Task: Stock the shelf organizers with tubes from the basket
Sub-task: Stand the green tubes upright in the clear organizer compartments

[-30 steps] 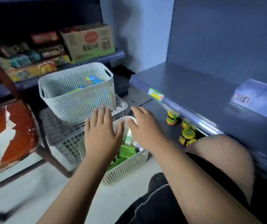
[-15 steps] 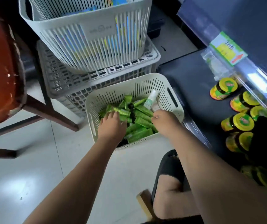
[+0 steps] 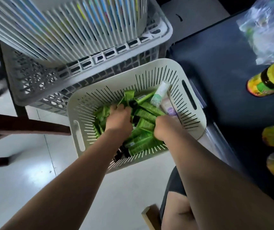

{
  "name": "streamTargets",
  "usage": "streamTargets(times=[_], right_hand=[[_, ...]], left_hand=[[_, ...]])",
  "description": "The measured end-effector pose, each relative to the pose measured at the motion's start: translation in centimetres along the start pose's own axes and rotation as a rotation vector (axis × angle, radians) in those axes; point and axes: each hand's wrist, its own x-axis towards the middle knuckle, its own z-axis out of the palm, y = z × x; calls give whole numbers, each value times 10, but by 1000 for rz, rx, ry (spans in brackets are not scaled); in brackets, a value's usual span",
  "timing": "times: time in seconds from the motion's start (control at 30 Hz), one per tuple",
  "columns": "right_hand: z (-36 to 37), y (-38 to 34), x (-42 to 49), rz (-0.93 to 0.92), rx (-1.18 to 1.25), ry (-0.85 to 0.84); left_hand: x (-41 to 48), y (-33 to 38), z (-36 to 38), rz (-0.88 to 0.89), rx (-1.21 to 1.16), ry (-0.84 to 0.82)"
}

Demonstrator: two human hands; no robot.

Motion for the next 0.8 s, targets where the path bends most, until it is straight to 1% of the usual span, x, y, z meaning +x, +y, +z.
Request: streamTargets(times=[0.07, 0.1, 0.13, 0.2, 0.27, 0.33, 0.4, 0.47, 0.5, 0.57, 0.67, 0.73, 0.8], right_hand=[[4, -2, 2, -9, -32, 1], [5, -2, 3, -10, -38, 6], [5, -2, 3, -6, -38, 18], [4, 0, 3, 9, -1, 57], [4, 3, 3, 24, 41, 91], [5, 3, 1, 2, 44, 94], [6, 0, -5, -46, 12, 28], [9, -3, -7, -65, -34, -12], [9, -4, -8, -67, -57, -9], [6, -4, -9, -78, -64, 1], [5, 1, -14, -87, 21, 8], [7, 6, -15, -77, 153, 67], [4, 9, -14, -62, 376, 150]], left_hand=[[-5, -6, 3, 28, -56, 19], [-9, -9, 5, 12, -127, 60], [-13, -12, 7, -13, -219, 125], [-18, -19, 14, -93, -323, 256], [-20, -24, 23, -228, -377, 328], [-21, -22, 21, -387, -492, 367], [-20, -17, 12, -529, -640, 391], [-18, -13, 7, -607, -698, 391], [-18, -11, 7, -596, -680, 384], [-21, -6, 9, -519, -626, 398], [-29, 0, 16, -429, -567, 416], [-33, 3, 14, -405, -612, 397], [-33, 3, 8, -428, -628, 332]])
